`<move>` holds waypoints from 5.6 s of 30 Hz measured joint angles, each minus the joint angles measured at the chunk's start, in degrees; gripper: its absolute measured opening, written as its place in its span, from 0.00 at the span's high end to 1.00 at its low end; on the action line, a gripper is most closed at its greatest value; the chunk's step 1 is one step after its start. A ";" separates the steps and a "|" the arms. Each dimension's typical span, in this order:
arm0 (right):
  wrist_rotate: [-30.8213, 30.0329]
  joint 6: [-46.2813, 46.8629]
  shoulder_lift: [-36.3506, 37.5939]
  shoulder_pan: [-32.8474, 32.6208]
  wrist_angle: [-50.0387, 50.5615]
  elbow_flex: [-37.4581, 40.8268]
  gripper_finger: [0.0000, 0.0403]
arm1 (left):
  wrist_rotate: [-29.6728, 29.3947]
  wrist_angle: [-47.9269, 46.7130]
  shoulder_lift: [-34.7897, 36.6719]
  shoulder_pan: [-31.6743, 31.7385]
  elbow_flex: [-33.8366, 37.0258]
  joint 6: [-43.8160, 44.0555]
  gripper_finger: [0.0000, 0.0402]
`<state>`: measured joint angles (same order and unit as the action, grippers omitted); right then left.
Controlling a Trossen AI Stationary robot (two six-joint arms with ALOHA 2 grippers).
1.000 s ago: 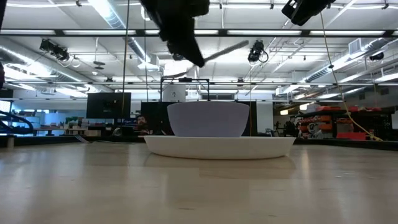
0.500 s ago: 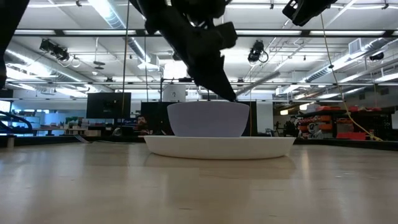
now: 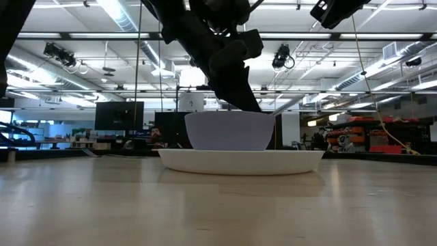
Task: Set table place
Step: Put the spoon into the bowl, then put the fork on the right side of the plate
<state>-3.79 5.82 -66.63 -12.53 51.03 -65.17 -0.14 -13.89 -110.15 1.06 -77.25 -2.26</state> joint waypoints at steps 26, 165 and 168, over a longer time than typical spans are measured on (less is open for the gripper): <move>0.00 0.00 0.00 0.02 -0.17 0.00 0.99 | -14.45 -23.15 20.99 0.74 -0.09 3.49 0.97; -3.89 0.00 -0.02 0.04 -3.02 0.02 0.99 | -9.02 -24.08 6.86 56.83 20.31 -38.95 0.77; -3.89 0.00 -0.02 0.02 -3.02 0.00 0.99 | -8.16 -25.04 6.80 56.78 20.35 -38.91 0.90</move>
<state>-7.68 5.82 -66.65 -12.51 48.01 -65.17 -8.30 -38.94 -103.35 57.84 -56.91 -41.17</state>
